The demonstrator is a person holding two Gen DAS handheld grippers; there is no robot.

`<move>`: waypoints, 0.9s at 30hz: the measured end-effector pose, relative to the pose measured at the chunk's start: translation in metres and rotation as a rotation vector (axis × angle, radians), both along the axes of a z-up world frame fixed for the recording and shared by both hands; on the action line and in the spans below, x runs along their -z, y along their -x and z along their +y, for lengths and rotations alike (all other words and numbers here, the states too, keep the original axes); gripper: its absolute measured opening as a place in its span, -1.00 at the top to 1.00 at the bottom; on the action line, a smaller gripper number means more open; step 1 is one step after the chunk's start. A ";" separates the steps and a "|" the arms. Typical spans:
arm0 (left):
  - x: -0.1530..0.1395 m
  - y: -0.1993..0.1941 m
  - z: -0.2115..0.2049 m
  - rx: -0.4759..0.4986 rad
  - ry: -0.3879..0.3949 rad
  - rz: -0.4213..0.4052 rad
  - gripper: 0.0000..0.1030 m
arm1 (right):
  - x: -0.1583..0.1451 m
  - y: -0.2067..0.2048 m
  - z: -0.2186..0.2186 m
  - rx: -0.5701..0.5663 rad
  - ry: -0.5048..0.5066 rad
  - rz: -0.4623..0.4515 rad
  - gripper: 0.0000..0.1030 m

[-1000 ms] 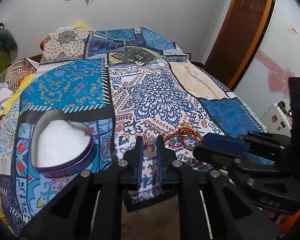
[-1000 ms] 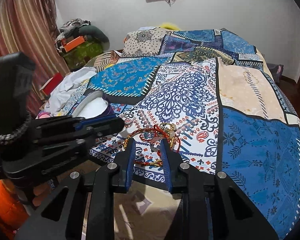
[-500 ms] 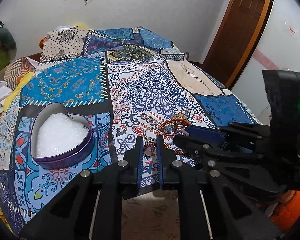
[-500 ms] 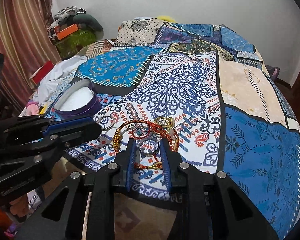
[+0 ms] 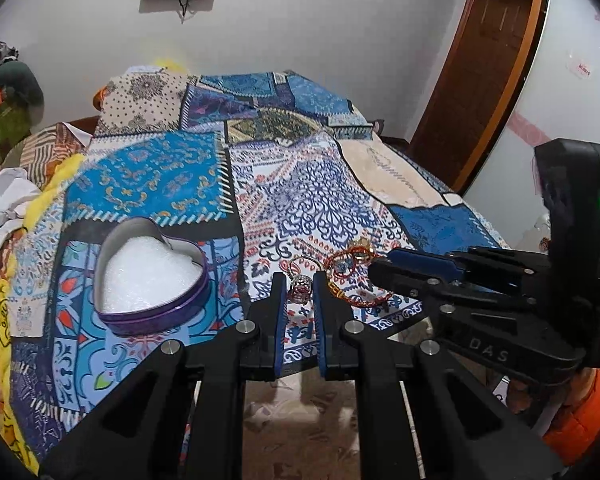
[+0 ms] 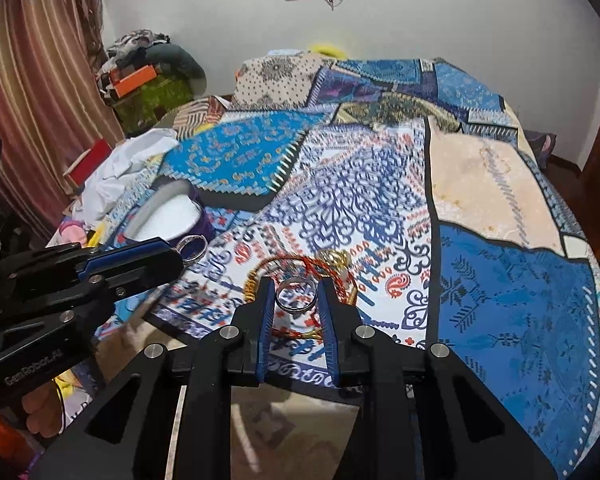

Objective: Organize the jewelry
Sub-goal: 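Close the left tool on the pendant ring while the right tool grasps a silver ring, then carry both held rings over the purple heart-shaped tin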

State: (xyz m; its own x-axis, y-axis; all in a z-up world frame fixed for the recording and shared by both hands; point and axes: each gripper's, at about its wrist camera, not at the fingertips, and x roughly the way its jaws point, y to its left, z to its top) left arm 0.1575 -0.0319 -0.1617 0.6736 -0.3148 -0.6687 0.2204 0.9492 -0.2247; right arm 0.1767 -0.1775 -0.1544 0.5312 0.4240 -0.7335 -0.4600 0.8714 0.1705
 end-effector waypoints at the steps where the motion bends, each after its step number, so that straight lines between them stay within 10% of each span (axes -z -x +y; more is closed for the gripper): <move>1: -0.003 0.001 0.002 -0.005 0.000 -0.007 0.78 | -0.004 0.002 0.001 -0.001 -0.005 -0.009 0.62; 27: -0.042 0.023 0.085 -0.192 -0.026 -0.143 0.78 | -0.068 0.009 0.079 -0.129 -0.092 -0.186 0.62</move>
State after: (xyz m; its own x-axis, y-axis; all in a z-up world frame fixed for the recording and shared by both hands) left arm 0.1345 0.0529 -0.1193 0.8081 -0.1557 -0.5681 0.0631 0.9818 -0.1792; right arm 0.1677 -0.0985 -0.0865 0.5909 0.5578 -0.5829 -0.5974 0.7881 0.1485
